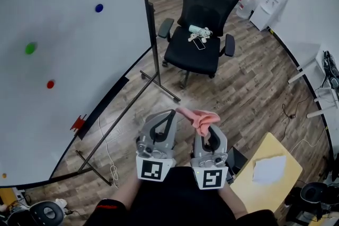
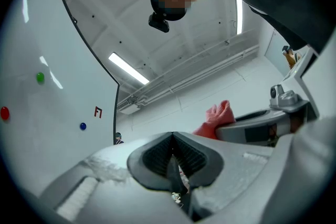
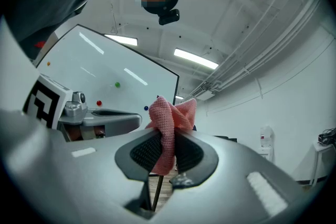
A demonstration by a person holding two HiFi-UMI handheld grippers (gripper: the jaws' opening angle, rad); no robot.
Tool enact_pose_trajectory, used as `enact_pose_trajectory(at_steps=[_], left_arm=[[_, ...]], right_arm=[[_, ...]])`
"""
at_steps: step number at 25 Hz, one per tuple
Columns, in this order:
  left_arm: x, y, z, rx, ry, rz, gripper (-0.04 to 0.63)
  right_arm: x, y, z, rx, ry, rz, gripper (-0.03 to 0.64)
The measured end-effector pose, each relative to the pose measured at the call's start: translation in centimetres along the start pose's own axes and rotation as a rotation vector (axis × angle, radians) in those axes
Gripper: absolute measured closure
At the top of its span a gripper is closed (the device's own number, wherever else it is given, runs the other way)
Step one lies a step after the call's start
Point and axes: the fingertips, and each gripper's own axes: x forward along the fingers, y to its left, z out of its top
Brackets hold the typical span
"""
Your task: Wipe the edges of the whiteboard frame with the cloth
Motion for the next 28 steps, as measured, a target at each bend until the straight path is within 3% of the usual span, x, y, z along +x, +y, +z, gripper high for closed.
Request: enact_pose_trajectory(at_steps=[15, 28], left_arm=[[1.8, 3.8, -2.0, 0.020, 0.020, 0.029, 0.598], [7.6, 8.9, -4.6, 0.100, 0.056, 0.183, 0.598]], right_arm=[[4.7, 0.4, -1.2, 0.008, -0.013, 0.028, 0.565], [14.2, -1.6, -3.8, 0.059, -0.053, 0.196, 0.565]])
